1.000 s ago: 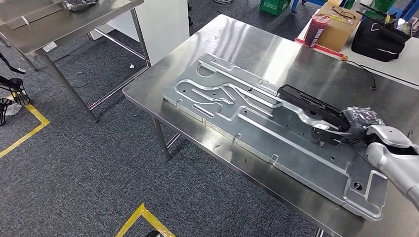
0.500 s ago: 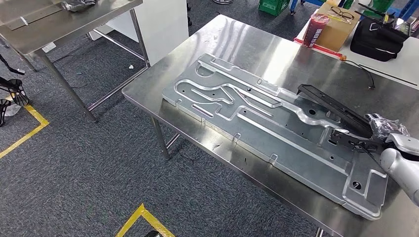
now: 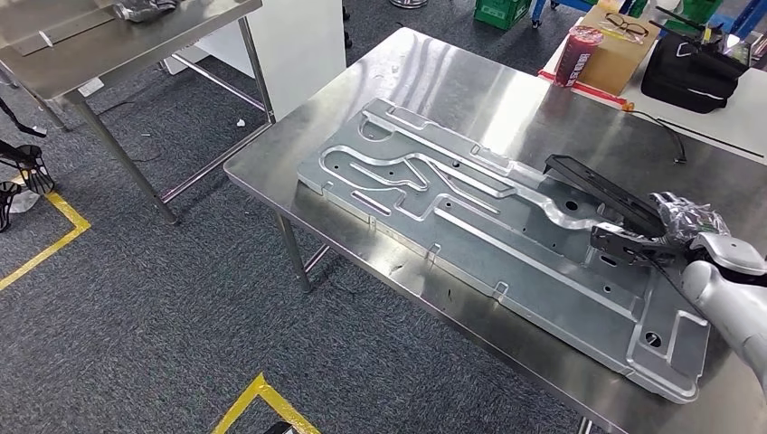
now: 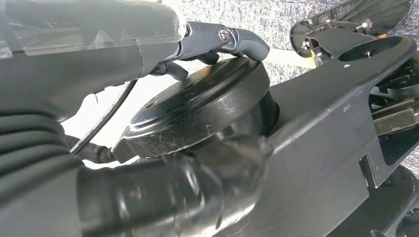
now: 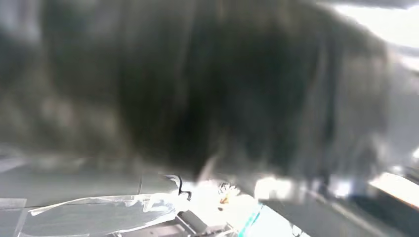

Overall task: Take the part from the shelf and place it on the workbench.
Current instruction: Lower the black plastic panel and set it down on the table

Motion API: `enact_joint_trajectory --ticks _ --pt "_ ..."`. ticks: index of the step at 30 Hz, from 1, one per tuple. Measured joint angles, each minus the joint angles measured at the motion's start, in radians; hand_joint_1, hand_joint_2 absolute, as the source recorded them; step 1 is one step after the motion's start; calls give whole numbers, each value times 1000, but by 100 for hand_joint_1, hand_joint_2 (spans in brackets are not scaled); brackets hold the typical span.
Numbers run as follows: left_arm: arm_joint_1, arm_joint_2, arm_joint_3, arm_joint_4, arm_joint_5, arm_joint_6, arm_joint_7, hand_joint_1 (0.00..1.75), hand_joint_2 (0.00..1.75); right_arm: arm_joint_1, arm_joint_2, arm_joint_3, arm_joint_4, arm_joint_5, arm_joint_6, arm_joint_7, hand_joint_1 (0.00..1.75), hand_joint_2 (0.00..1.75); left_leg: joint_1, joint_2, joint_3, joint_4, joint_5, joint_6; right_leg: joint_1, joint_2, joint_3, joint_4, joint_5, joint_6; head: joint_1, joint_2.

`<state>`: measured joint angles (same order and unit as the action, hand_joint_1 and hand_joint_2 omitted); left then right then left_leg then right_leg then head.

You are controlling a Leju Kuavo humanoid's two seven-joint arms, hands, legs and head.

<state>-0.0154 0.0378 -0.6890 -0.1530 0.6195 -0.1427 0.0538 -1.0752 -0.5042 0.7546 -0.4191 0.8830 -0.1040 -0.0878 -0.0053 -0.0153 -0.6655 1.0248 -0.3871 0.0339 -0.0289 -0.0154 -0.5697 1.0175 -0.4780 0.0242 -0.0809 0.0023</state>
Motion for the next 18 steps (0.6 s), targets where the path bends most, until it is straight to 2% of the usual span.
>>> enact_joint_trajectory --ticks 5,10,18 --pt "-1 -1 0 0 0 2 -1 0 0 -7 18 0 -52 29 -75 -11 0 0 0 1 0 0 0 0 0 1 0 0 0 0 0 0" --pt "-1 -2 0 0 4 3 -3 0 0 -7 33 -9 -180 32 -87 -5 0 0 0 1 1 0 0 0 0 1 0 1 0 0 0 0" --pt "-4 -2 0 0 1 0 17 0 0 49 43 -42 -530 -41 10 -8 0 0 -4 1 0 4 -4 4 -4 1 1 -1 -1 5 0 0"
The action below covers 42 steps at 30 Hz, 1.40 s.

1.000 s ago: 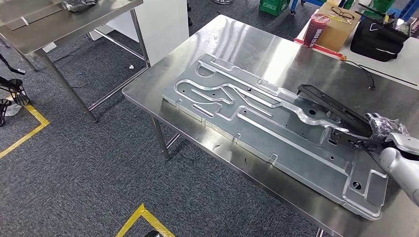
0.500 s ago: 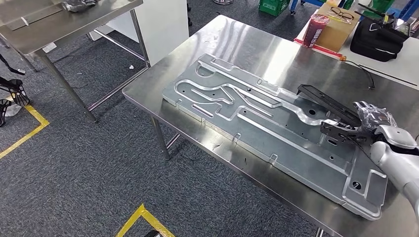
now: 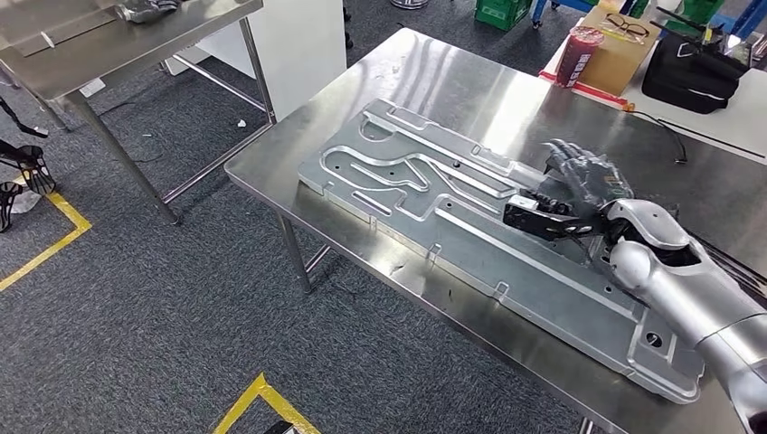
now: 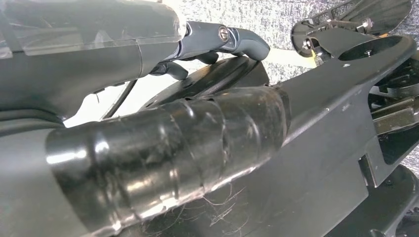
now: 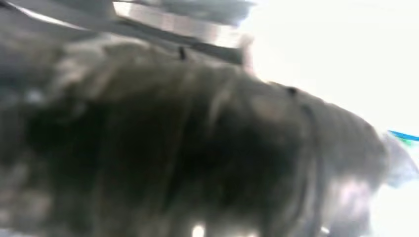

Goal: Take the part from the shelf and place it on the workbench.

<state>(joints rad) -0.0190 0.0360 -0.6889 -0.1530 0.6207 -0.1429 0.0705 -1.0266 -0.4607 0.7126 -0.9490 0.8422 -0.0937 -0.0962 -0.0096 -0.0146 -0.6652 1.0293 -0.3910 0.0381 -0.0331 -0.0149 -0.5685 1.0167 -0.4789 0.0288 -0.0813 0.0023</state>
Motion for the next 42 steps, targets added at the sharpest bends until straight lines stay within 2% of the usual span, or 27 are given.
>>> enact_joint_trajectory --ticks 3,5,7,9,10,11,12,15,17,18,20,22,24,25,26,27,29,30,31,32,35,36,37,39,40,41,42 --pt "1 0 0 0 1 0 6 0 0 22 0 -9 -83 -21 13 -3 0 0 -1 0 1 1 -1 8 -1 0 4 -3 2 7 0 0" --pt "1 1 0 0 -2 3 10 0 0 32 -3 -16 -119 -32 15 -3 0 0 3 3 6 -9 5 17 -1 2 4 7 -12 11 0 0" --pt "0 0 0 0 -7 10 12 0 0 40 -9 -27 -141 -39 7 -4 0 0 6 5 10 -18 11 24 0 5 -26 82 -68 9 1 0" --pt "-1 -1 -2 0 -13 21 14 0 0 50 -18 -39 -153 -41 -6 -6 0 0 2 5 8 -18 12 27 4 8 -83 215 -136 7 1 0" --pt "-1 -2 -2 0 -15 27 15 0 0 57 -22 -45 -157 -41 -11 -6 0 0 1 5 7 -16 12 28 7 10 -104 265 -150 5 1 0" --pt "-1 -3 -3 0 -16 32 16 0 0 63 -27 -50 -162 -41 -14 -6 0 0 0 4 6 -14 12 28 9 12 -109 280 -145 3 1 0" --pt "-1 -3 -3 0 -16 35 17 0 0 67 -32 -55 -167 -42 -16 -6 0 0 -2 4 4 -12 12 28 11 12 -95 255 -121 -2 1 0" --pt "-1 -4 -3 0 -16 37 18 0 0 69 -45 -75 -185 -43 -17 -6 0 0 -4 3 0 -6 16 22 20 14 6 65 -40 -18 0 0" --pt "-1 -5 -3 -1 -16 38 19 0 0 66 -53 -88 -194 -43 -18 -6 0 0 -4 3 -1 -6 23 11 28 15 29 15 -25 -26 1 0" --pt "-1 -5 -3 -1 -16 37 19 0 0 65 -55 -91 -197 -43 -19 -7 0 0 -4 3 0 -9 28 4 30 14 27 14 -17 -29 2 0" --pt "-1 -4 -3 -2 -16 37 20 0 0 64 -60 -94 -200 -43 -20 -8 0 0 -5 3 -6 -7 26 -8 23 12 23 1 -4 -39 2 0" --pt "-1 -2 -3 -2 -15 35 20 0 0 66 -62 -96 -202 -43 -21 -8 0 0 -2 5 -30 52 -31 -21 15 8 14 -9 14 -50 0 0" --pt "-2 -1 -3 -2 -15 34 20 0 0 68 -63 -98 -202 -43 -21 -9 0 0 6 6 -70 180 -120 -34 15 6 -3 -7 28 -54 -2 0" --pt "-3 0 -3 -2 -15 33 20 0 0 69 -63 -98 -202 -43 -21 -9 0 0 10 7 -83 237 -148 -39 15 5 -13 -5 33 -52 -2 0" --pt "-4 1 -3 -2 -15 32 20 0 0 71 -64 -98 -202 -43 -21 -9 0 0 13 7 -82 265 -158 -42 15 5 -23 -1 38 -51 -2 0" --pt "-5 2 -3 -2 -16 32 20 0 0 73 -64 -98 -202 -43 -21 -10 0 0 15 7 -59 252 -149 -45 14 5 -32 4 41 -48 -3 0" --pt "-5 4 -3 -2 -16 31 21 0 0 74 -67 -100 -202 -43 -22 -13 0 0 20 8 30 130 -113 -47 12 4 -48 16 46 -42 -3 0" --pt "-4 5 -3 -2 -16 31 21 0 0 74 -70 -101 -203 -42 -23 -15 0 0 19 7 71 69 -99 -44 12 4 -55 21 48 -38 -3 0" --pt "-4 6 -3 -2 -16 30 21 0 0 73 -73 -103 -203 -42 -24 -18 0 0 16 6 95 28 -90 -40 12 3 -59 23 52 -33 -2 0" --pt "-5 6 -3 -2 -16 29 21 0 0 73 -75 -104 -204 -41 -25 -21 0 0 13 5 103 9 -89 -35 12 2 -62 25 56 -26 -2 0" --pt "-5 6 -3 -3 -16 26 21 0 0 73 -80 -105 -205 -39 -27 -26 0 0 11 5 94 0 -71 -11 11 4 -69 26 62 -5 -1 0" --pt "-6 6 -3 -3 -16 25 21 0 0 73 -83 -105 -205 -39 -27 -27 0 0 12 6 89 -4 -62 0 10 5 -77 41 45 -1 0 0" --pt "-6 7 -3 -4 -16 24 21 0 0 73 -86 -105 -205 -39 -27 -28 0 0 12 7 82 -9 -53 9 9 6 -91 75 12 1 0 0" --pt "-7 7 -3 -5 -16 22 21 0 0 74 -90 -105 -205 -39 -28 -29 0 0 9 8 60 -10 -36 21 9 9 -132 194 -76 4 1 0" --pt "-7 7 -3 -5 -16 21 21 0 0 76 -92 -105 -205 -39 -28 -29 0 0 7 8 48 -9 -27 23 10 10 -149 254 -107 5 1 0" --pt "-7 7 -3 -5 -16 21 21 0 0 78 -93 -105 -205 -39 -28 -29 0 0 4 8 35 -9 -18 23 11 11 -153 289 -118 4 1 0" --pt "-7 7 -3 -5 -16 20 21 0 0 80 -93 -105 -205 -39 -28 -30 0 0 2 8 24 -8 -10 24 13 11 -139 290 -110 1 1 0"
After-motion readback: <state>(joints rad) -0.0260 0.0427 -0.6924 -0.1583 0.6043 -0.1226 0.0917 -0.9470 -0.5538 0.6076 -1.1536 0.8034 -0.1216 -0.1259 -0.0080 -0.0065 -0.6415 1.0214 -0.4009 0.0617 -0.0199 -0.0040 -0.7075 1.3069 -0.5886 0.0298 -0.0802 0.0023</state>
